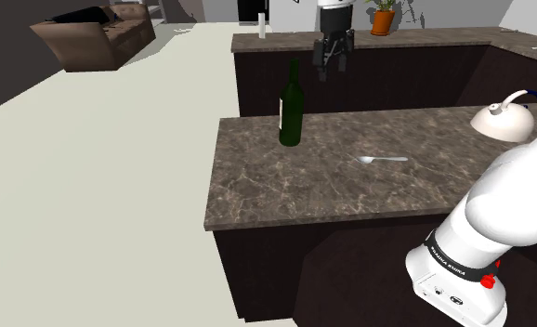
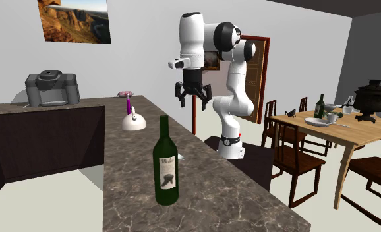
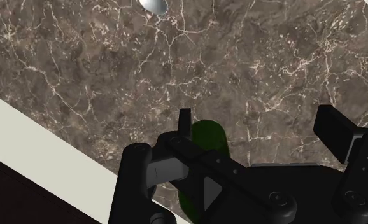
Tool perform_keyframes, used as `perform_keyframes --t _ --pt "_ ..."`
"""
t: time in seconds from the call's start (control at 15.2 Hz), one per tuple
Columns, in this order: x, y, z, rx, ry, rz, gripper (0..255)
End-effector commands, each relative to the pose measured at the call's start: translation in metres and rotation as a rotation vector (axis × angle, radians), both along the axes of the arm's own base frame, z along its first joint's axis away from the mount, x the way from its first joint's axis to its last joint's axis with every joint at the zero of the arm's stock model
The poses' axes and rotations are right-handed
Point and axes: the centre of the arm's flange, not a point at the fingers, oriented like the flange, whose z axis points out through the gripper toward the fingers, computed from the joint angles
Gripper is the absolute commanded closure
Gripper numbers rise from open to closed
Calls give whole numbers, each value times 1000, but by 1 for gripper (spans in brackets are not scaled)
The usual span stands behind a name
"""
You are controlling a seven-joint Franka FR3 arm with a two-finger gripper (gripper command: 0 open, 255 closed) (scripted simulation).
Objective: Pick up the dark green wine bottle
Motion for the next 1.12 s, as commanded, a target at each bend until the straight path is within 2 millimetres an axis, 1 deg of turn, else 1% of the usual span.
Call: perform_keyframes --t 0.0,0.73,0.79,1.06 --pt "27 -1 1 -3 -6 14 0" --pt "166 -4 10 -16 -40 88 0" --pt "167 -4 10 -16 -40 89 0" --pt "167 -4 -11 -16 -40 89 0"
